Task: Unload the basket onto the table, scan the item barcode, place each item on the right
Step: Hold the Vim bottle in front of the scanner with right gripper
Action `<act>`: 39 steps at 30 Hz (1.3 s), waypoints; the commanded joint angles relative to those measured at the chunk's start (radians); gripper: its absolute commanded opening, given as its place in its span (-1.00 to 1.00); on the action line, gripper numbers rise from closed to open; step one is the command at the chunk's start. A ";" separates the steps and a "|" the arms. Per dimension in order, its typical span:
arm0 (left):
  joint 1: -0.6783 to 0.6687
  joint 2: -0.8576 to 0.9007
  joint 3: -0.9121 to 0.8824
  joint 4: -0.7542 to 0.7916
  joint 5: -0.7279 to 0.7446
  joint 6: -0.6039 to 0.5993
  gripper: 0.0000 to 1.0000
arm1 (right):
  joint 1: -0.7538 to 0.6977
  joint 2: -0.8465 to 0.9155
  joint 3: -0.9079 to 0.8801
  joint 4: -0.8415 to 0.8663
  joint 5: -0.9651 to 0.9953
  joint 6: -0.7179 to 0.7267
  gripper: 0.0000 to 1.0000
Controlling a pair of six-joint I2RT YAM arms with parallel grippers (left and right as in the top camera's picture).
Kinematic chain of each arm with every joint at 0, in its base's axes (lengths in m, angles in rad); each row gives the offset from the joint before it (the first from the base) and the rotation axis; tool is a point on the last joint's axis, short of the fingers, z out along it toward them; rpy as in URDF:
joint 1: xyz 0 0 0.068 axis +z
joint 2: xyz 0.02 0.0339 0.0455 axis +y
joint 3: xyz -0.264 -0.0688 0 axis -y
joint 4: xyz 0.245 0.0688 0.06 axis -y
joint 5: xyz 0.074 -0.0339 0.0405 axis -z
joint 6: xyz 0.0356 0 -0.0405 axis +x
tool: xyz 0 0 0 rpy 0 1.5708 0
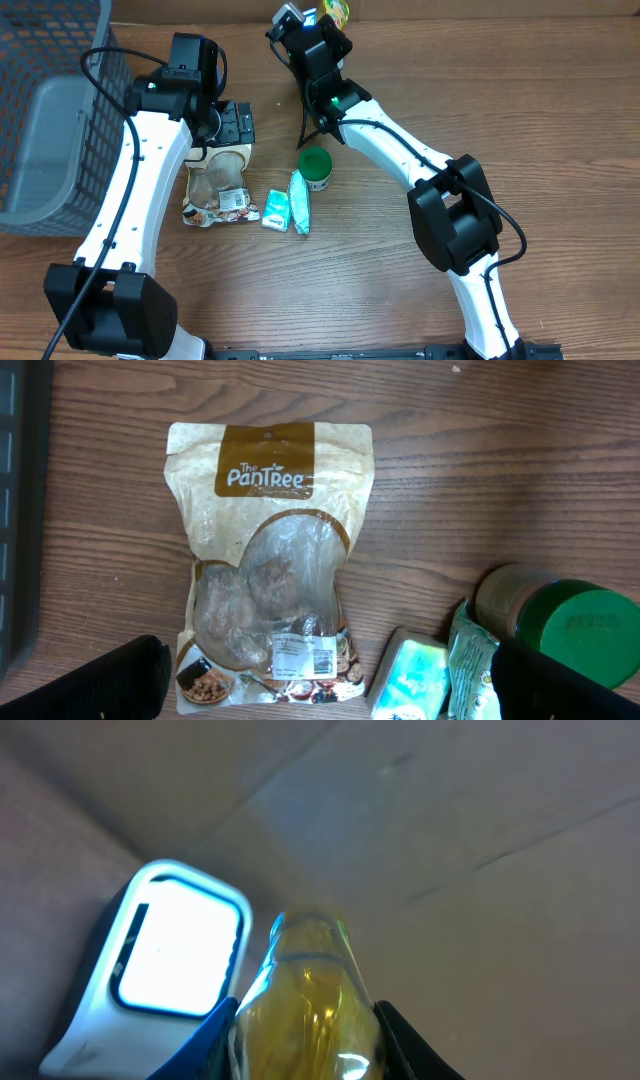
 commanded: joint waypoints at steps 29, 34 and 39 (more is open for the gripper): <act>0.005 0.002 0.016 0.000 0.005 0.019 0.99 | -0.032 0.005 -0.019 0.011 -0.045 0.211 -0.92; 0.005 0.002 0.016 0.000 0.005 0.019 1.00 | -0.040 0.005 -0.019 0.009 -0.044 0.210 -0.93; 0.005 0.002 0.016 0.000 0.005 0.019 1.00 | -0.038 -0.029 -0.017 0.010 0.010 0.211 -0.93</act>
